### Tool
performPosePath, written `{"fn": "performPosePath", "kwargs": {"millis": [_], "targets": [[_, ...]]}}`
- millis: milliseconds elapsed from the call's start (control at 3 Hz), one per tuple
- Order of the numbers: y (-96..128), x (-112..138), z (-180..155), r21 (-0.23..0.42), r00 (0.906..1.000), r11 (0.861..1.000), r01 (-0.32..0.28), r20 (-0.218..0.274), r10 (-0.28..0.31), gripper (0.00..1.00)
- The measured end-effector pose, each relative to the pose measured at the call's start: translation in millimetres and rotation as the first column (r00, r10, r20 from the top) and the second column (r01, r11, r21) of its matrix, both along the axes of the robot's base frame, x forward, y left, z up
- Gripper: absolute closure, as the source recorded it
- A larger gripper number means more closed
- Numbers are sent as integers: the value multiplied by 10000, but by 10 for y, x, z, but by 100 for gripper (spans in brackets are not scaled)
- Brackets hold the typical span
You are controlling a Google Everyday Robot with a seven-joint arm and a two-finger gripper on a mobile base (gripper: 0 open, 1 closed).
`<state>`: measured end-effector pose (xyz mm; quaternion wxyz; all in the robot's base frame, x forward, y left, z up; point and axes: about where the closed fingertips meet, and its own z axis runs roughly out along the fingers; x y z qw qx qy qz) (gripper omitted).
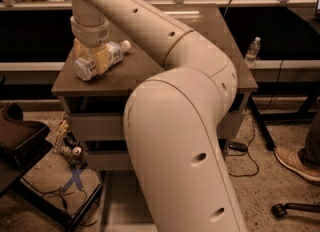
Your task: Place blue plastic bottle into bottom drawer
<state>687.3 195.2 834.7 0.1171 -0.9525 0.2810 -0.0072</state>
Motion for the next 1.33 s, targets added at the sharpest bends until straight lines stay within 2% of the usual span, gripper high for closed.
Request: {"fn": "performPosePath", "kwargs": {"millis": [333,667,1000,1333], "targets": [[42,36,17,122,9998,9999,-43,191,41,100],[39,46,126,165,9988,9998,-147,460,139,100],[-162,-11,450,347,9911,9991,228,1301,-271,100],[-515,-337,914,847,9657,9912,1012,2311,-1184,100]]}}
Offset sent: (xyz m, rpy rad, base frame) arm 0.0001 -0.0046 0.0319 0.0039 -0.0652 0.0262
